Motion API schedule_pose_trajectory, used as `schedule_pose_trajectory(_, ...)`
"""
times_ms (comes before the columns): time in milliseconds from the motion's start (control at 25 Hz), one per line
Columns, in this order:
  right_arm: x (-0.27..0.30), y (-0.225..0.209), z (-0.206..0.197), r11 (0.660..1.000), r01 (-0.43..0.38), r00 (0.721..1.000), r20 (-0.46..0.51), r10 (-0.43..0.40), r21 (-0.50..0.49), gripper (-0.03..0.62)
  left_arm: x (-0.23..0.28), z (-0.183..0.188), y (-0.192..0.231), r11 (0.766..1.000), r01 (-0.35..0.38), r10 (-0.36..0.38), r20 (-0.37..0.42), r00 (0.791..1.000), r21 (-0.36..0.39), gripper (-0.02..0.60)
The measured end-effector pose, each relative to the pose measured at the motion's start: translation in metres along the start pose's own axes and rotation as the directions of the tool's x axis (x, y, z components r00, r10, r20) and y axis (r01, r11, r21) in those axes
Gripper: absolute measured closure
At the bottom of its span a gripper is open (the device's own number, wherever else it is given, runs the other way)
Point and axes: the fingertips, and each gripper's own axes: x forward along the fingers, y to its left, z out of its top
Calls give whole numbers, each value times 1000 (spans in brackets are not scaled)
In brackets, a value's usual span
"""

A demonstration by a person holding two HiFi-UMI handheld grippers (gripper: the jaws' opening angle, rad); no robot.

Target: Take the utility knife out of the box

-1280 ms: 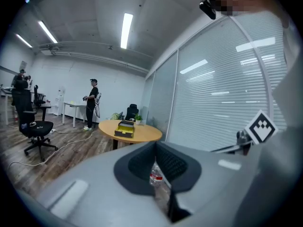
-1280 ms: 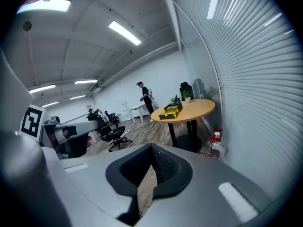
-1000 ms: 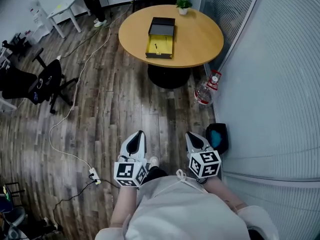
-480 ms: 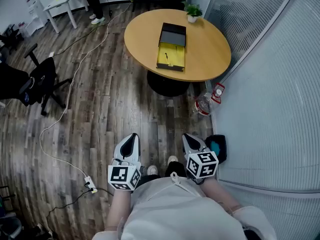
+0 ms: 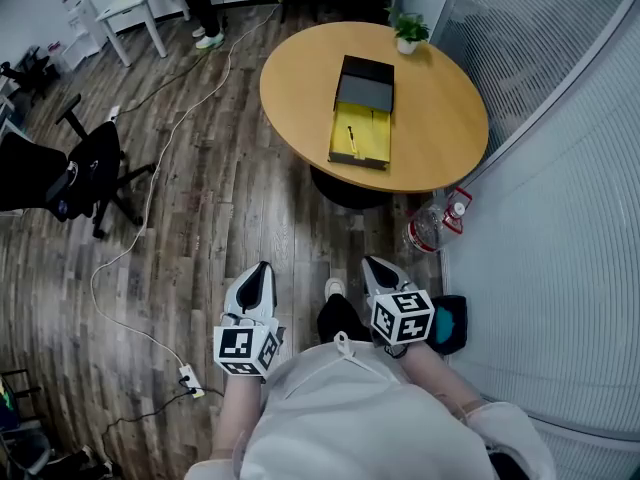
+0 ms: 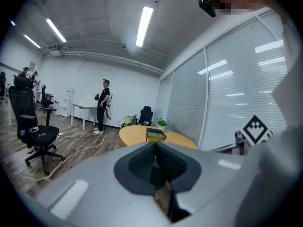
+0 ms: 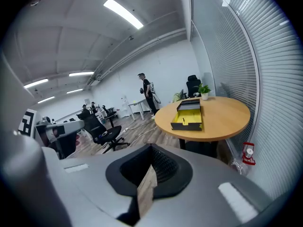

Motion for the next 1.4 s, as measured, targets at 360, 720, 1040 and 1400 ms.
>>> schedule_pose_trajectory(360,96,-82,118,996,-19,998,58,24,-88,595,160,59,5,1000,2,-2,33,999,13,575)
schedule_pose_trajectory(720,167,-164,160,996,30,999,34,-27,-85,595,275,69,-6,999,43,-42,-7,999,32,575)
schedule_pose_trajectory(1040,211,-186,178,996,87,996,20,-87,-32,594,352,71,8,991,130,-128,-59,990,33,575)
schedule_pose_trajectory(1400,281,-181,201,987,160,985,-59,-162,-33,595,450,87,43,956,292,-286,-124,950,37,575)
